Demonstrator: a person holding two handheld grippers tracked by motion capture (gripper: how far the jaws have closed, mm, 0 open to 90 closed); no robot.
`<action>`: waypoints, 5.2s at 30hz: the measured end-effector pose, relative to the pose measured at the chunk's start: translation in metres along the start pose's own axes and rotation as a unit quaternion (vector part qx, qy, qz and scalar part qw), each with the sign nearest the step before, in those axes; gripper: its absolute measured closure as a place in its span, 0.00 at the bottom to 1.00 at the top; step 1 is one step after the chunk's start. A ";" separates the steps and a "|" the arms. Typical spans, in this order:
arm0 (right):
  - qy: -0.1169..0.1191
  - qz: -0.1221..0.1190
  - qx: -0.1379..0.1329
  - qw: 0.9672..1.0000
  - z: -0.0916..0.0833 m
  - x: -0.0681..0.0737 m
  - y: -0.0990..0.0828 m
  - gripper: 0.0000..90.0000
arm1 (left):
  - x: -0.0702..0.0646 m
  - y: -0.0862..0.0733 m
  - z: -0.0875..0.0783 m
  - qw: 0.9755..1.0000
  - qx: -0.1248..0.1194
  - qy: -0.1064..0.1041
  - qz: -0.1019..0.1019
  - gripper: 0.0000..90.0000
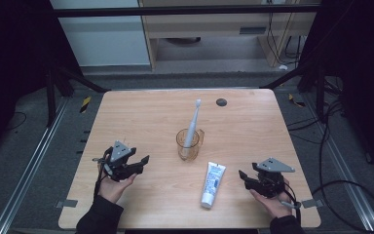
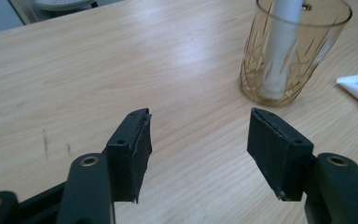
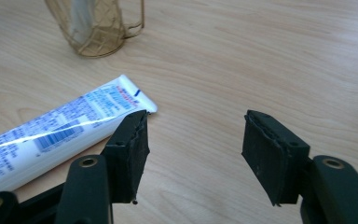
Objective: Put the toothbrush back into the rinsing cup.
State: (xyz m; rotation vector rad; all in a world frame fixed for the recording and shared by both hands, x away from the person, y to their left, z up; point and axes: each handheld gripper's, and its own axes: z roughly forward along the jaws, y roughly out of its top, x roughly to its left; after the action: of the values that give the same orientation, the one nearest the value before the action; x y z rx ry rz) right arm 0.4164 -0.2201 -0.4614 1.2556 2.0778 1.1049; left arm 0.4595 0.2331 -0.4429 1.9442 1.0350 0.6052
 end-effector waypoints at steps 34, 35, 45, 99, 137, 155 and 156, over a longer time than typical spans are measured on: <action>0.117 -0.030 0.035 0.992 0.018 0.053 0.014 0.85 | 0.022 -0.041 -0.012 0.997 0.058 0.041 -0.032 0.68; 0.120 -0.029 0.033 0.992 0.019 0.055 0.015 0.87 | 0.023 -0.041 -0.012 0.997 0.057 0.042 -0.032 0.68; 0.157 -0.046 0.038 0.986 0.032 0.078 0.023 1.00 | 0.023 -0.041 -0.011 0.997 0.054 0.045 -0.033 0.67; 0.189 -0.071 0.103 0.974 0.029 0.078 0.007 1.00 | 0.024 -0.042 -0.011 0.997 0.060 0.043 -0.034 0.67; 0.074 -0.022 0.097 0.992 0.017 0.060 0.029 0.73 | 0.026 -0.042 -0.009 0.997 0.059 0.044 -0.039 0.64; 0.068 -0.017 0.145 0.987 0.035 0.072 0.028 0.49 | 0.027 -0.042 -0.008 0.996 0.064 0.043 -0.038 0.64; 0.070 -0.013 0.148 0.986 0.035 0.074 0.027 0.49 | 0.027 -0.042 -0.008 0.996 0.064 0.043 -0.038 0.64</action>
State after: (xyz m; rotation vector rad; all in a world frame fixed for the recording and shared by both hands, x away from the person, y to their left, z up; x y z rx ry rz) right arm 0.4211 -0.1341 -0.4577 1.3122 2.4270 0.9192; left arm 0.4503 0.2729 -0.4728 1.9939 1.2217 0.5971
